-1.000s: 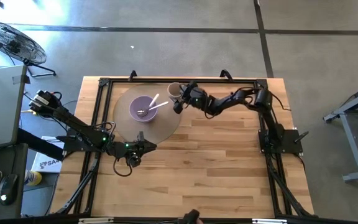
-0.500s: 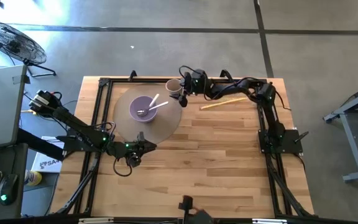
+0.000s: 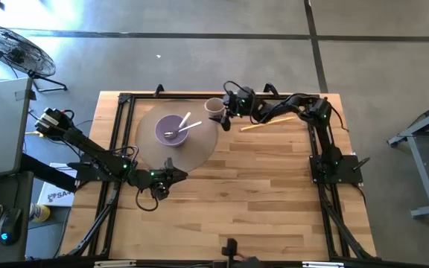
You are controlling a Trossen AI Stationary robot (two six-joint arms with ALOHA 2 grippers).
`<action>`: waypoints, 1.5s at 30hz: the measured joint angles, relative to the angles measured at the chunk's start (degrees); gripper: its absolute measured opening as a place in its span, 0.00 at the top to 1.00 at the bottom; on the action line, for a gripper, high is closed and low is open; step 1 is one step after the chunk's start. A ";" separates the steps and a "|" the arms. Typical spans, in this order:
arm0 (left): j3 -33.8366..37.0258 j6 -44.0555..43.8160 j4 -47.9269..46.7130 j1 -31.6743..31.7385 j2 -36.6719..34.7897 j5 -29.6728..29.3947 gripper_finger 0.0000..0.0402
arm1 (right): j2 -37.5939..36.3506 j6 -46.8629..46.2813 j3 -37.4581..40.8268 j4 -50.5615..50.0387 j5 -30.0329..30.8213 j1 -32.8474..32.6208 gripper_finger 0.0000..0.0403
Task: Pick & Place Utensil
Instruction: Put the white cup on the brown mat to the top right of the violet bowl
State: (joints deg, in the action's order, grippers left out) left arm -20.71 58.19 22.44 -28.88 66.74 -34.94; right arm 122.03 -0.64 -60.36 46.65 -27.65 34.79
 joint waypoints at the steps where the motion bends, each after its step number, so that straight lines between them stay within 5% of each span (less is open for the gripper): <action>1: 0.00 0.00 0.01 0.00 0.00 0.00 0.74 | -0.08 -1.01 2.01 2.73 0.16 -0.09 0.20; 12: 0.00 0.00 0.02 -0.01 0.00 0.03 0.74 | -0.69 4.90 9.52 11.36 7.43 -6.13 0.20; 24: 0.00 -0.02 2.10 0.00 0.00 -0.27 0.74 | -0.78 3.10 13.89 20.79 8.34 -10.94 0.20; 29: 0.00 1.75 1.96 0.00 0.00 -5.38 0.74 | -4.31 4.16 19.83 21.34 14.48 -13.78 0.20; 35: 0.00 1.51 1.03 0.00 -0.02 -3.79 0.74 | -10.13 3.19 26.00 22.10 17.24 -18.70 0.20; 45: 0.00 6.03 1.63 -0.03 0.00 -8.62 0.74 | -9.52 5.90 23.88 21.40 28.08 -26.73 0.20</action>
State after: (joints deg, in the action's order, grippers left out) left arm -20.71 64.23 24.06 -28.91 66.74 -43.56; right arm 112.51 5.26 -36.48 68.05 0.43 8.06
